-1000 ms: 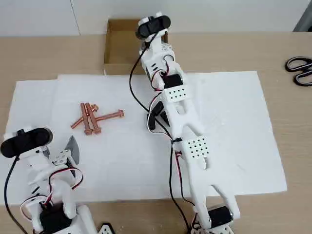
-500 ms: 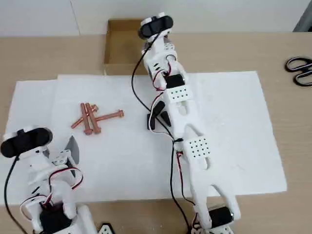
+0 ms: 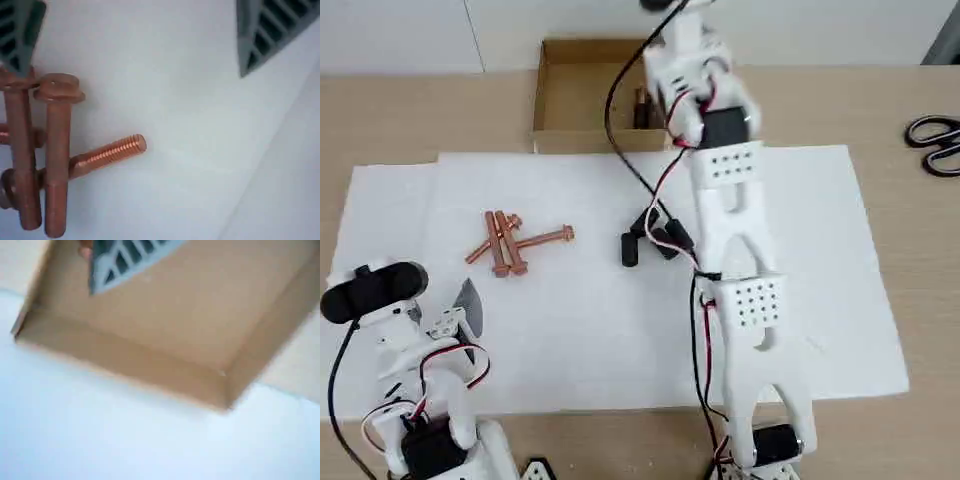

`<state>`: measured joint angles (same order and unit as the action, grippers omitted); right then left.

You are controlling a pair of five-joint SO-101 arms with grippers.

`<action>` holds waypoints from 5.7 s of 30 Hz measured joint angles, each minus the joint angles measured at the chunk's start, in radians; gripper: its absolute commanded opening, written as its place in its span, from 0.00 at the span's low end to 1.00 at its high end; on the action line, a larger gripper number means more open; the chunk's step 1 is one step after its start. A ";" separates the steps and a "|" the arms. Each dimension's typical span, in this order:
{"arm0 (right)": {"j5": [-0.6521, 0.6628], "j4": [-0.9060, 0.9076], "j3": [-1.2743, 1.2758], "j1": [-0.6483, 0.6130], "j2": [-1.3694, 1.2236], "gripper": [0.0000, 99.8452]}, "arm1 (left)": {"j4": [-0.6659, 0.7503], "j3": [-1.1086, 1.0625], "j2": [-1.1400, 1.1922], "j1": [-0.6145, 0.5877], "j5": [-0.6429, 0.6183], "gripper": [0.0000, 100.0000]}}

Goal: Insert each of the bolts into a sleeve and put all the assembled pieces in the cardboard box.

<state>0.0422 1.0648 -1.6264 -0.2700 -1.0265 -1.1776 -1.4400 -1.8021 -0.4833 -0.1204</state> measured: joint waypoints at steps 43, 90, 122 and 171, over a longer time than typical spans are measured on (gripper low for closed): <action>0.000 0.486 1.441 -0.014 1.100 0.18 | 0.000 -0.003 0.000 -0.005 0.040 0.25; 0.051 0.115 1.513 -0.049 0.542 0.18 | 0.000 -0.003 0.000 -0.005 0.046 0.25; 0.087 0.617 1.105 0.072 0.508 0.00 | -0.035 0.061 0.002 -0.005 0.071 0.25; 0.091 0.597 1.083 0.068 0.295 0.06 | -0.046 0.066 0.002 -0.005 0.074 0.25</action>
<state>0.1327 1.6617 -0.5432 -0.2025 -0.7319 -1.2236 -1.3740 -1.8006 -0.4879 -0.0468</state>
